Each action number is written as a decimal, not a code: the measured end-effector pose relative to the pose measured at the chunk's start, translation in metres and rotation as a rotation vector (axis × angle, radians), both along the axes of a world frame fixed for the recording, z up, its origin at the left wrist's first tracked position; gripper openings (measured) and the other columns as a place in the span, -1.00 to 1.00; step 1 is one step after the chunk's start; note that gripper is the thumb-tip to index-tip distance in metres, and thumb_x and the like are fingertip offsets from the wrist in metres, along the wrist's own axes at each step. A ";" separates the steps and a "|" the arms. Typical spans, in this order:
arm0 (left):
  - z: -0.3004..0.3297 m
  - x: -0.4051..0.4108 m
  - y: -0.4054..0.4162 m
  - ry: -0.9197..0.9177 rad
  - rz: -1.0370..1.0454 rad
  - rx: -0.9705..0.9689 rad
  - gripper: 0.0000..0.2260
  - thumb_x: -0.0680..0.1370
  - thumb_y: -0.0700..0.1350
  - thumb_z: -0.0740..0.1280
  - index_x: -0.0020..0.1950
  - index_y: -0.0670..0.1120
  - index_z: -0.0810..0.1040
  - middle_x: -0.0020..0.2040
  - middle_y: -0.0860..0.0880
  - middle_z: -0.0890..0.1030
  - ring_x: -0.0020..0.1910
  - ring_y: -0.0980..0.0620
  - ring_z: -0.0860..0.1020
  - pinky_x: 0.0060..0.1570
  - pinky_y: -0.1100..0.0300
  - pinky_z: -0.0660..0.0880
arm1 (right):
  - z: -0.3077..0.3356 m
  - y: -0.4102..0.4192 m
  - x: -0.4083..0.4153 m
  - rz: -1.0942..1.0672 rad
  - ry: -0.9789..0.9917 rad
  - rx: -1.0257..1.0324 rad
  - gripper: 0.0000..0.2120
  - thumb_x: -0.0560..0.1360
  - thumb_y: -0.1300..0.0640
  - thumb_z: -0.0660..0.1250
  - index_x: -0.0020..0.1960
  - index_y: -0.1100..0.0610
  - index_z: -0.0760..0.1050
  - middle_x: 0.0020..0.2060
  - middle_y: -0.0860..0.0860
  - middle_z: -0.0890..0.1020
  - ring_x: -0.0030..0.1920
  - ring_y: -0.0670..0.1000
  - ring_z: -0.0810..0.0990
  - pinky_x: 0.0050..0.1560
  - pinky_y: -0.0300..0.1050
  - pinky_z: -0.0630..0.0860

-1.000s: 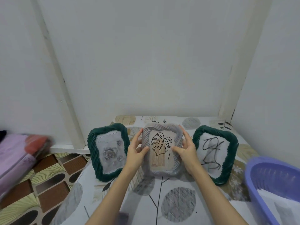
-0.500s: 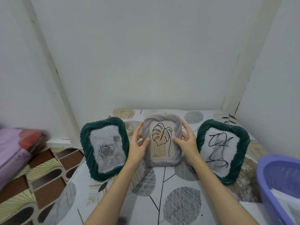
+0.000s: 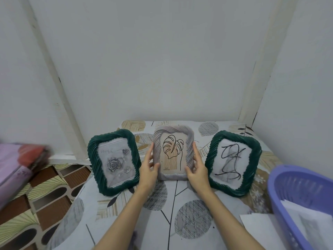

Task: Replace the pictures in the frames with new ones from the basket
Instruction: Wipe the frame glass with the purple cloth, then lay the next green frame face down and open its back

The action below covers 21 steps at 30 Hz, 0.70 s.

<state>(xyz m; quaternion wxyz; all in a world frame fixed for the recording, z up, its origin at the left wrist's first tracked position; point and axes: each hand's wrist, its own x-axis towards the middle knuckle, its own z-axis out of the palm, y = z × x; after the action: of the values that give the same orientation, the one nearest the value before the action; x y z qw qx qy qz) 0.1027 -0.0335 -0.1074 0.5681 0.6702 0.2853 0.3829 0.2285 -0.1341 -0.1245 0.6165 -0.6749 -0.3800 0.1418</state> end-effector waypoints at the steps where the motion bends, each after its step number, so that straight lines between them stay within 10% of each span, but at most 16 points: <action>1: 0.000 -0.001 -0.002 0.019 0.009 0.021 -0.35 0.53 -0.40 0.19 0.39 0.24 0.14 0.39 -0.09 0.35 0.28 -0.04 0.44 0.13 0.18 0.54 | 0.001 -0.003 -0.002 -0.003 -0.012 -0.027 -0.10 0.44 0.44 0.24 0.39 -0.40 -0.02 0.45 -0.08 0.25 0.43 -0.02 0.28 0.35 0.21 0.34; 4: -0.002 -0.001 -0.015 0.145 0.148 0.209 -0.34 0.50 -0.36 0.25 0.47 0.10 0.10 0.46 0.00 0.22 0.42 0.12 0.21 0.44 0.01 0.23 | 0.012 -0.029 -0.014 -0.025 -0.056 -0.111 -0.11 0.46 0.40 0.27 0.36 -0.41 -0.07 0.45 -0.08 0.23 0.43 -0.07 0.26 0.42 0.07 0.29; 9: 0.003 0.020 -0.067 0.101 0.065 0.569 -0.52 0.50 -0.35 0.24 0.36 0.02 0.32 0.35 0.09 0.30 0.38 0.25 0.21 0.43 0.39 0.10 | 0.018 -0.101 -0.031 -0.284 -0.227 -0.082 -0.36 0.49 0.37 0.23 0.41 -0.13 0.16 0.33 -0.08 0.37 0.33 -0.07 0.37 0.35 -0.01 0.38; 14: 0.020 0.063 -0.101 0.154 -0.270 0.253 -0.46 0.51 -0.37 0.21 0.44 0.00 0.23 0.45 0.05 0.26 0.44 0.13 0.20 0.48 0.08 0.14 | 0.016 -0.129 -0.015 -0.613 -0.248 -0.206 -0.33 0.45 0.36 0.25 0.47 0.05 0.08 0.40 0.09 0.23 0.42 0.06 0.19 0.38 -0.06 0.19; 21: 0.030 0.082 -0.105 0.241 -0.416 -0.029 -0.33 0.51 -0.39 0.21 0.51 0.01 0.01 0.51 -0.10 0.16 0.49 -0.08 0.16 0.46 -0.03 0.17 | 0.011 -0.126 0.019 -0.557 -0.134 -0.308 -0.10 0.41 0.41 0.20 0.47 -0.19 -0.21 0.48 0.08 0.13 0.45 0.15 0.15 0.35 0.16 0.28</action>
<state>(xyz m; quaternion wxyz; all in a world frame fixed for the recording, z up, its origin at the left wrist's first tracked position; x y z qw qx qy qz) 0.1849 -0.1385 -0.0773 0.6061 0.7473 0.2123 0.1707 0.2477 -0.2603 -0.1134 0.4957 -0.8462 -0.1946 -0.0213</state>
